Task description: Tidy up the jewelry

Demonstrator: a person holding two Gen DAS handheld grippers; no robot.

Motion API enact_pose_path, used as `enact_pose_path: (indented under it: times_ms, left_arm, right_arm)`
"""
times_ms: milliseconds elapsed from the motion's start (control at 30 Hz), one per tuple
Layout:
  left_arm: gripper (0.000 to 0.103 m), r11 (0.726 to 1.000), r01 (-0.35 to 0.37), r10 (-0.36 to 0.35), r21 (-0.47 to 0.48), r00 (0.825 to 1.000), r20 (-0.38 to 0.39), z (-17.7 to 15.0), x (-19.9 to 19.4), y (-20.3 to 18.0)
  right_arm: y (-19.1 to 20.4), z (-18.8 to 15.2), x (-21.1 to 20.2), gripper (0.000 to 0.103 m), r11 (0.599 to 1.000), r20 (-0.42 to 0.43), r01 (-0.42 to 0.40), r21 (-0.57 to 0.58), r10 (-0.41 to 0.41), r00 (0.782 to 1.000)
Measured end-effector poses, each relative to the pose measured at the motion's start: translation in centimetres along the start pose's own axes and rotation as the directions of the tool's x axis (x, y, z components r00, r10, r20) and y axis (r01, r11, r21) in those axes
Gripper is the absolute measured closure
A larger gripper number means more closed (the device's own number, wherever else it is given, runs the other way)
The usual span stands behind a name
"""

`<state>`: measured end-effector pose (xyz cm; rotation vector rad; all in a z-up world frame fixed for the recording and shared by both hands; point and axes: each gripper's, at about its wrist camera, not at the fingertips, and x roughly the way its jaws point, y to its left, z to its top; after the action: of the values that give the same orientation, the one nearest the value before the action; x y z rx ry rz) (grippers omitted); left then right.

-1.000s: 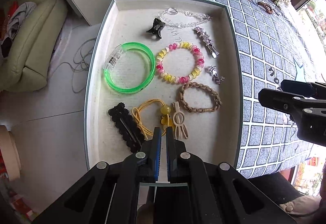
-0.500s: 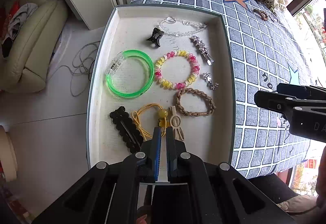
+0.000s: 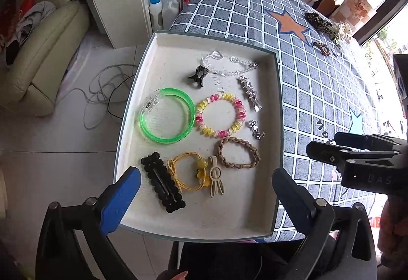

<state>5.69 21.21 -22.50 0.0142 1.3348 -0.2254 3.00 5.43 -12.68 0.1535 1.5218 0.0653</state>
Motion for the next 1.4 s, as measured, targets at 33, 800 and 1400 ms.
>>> enact_pose_path:
  times_ms: [33, 800, 1400]
  left_arm:
    - [0.000, 1.000, -0.024, 0.024, 0.009, 1.000, -0.009, -0.1, 1.2, -0.2]
    - [0.000, 0.995, -0.089, 0.090, -0.032, 0.996, 0.018, -1.6, 22.5, -0.4]
    - [0.000, 0.989, -0.147, 0.145, 0.012, 0.984, 0.100, 1.2, 30.9, -1.7]
  right_arm:
    - [0.0, 0.0, -0.1, 0.024, 1.000, 0.001, 0.001, 0.001, -0.001, 1.000]
    - [2.1, 0.6, -2.8, 0.020, 0.997, 0.051, 0.043, -0.071, -0.040, 0.998]
    - [5.8, 0.9, -8.8, 0.017, 0.974, 0.155, 0.147, -0.172, -0.121, 0.980]
